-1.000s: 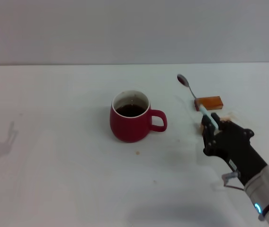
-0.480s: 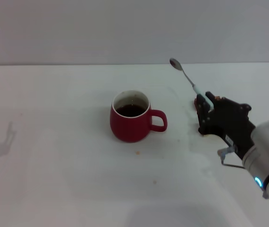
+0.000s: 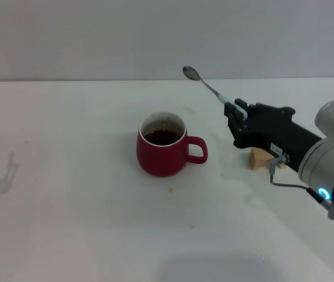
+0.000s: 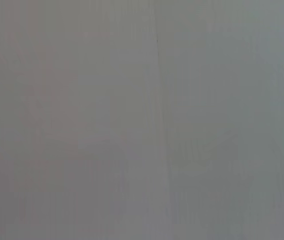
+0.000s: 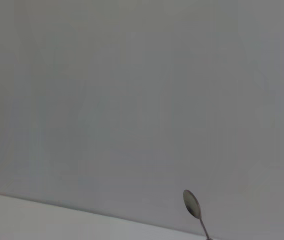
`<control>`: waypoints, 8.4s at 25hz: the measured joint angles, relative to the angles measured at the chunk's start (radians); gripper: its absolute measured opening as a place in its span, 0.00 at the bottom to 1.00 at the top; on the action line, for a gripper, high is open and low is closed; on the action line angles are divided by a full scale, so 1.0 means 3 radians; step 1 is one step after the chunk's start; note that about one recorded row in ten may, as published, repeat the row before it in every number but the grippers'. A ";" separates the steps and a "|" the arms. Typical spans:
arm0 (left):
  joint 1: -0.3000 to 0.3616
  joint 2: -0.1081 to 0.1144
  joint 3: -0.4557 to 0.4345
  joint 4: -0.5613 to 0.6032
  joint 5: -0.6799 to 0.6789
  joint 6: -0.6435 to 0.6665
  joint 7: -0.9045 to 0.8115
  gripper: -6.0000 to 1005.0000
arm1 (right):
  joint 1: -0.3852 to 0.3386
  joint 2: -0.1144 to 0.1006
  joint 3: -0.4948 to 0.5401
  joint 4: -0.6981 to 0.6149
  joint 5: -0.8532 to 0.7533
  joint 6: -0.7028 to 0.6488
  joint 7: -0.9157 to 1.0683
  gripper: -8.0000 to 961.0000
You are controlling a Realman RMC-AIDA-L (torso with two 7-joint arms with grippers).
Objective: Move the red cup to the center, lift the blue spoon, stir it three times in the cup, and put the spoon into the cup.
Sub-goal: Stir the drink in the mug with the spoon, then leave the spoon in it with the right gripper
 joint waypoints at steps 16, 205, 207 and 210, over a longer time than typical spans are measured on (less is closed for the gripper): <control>0.0000 -0.0005 0.0000 0.0000 0.0001 -0.0004 0.0000 0.85 | 0.0523 0.0027 0.0451 0.1032 -0.1835 0.1784 0.1733 0.14; -0.0009 -0.0010 0.0133 -0.0031 0.0014 -0.0001 0.0000 0.85 | 0.2539 0.0029 0.0701 -0.0340 -0.2399 0.3388 0.2162 0.14; -0.0009 -0.0010 0.0133 -0.0031 0.0014 -0.0001 0.0000 0.85 | 0.2531 0.0029 0.0702 -0.0337 -0.2406 0.3406 0.2161 0.14; -0.0018 -0.0010 0.0138 -0.0031 0.0012 -0.0015 0.0000 0.85 | 0.2502 0.0030 0.0696 -0.0301 -0.2408 0.3468 0.2160 0.14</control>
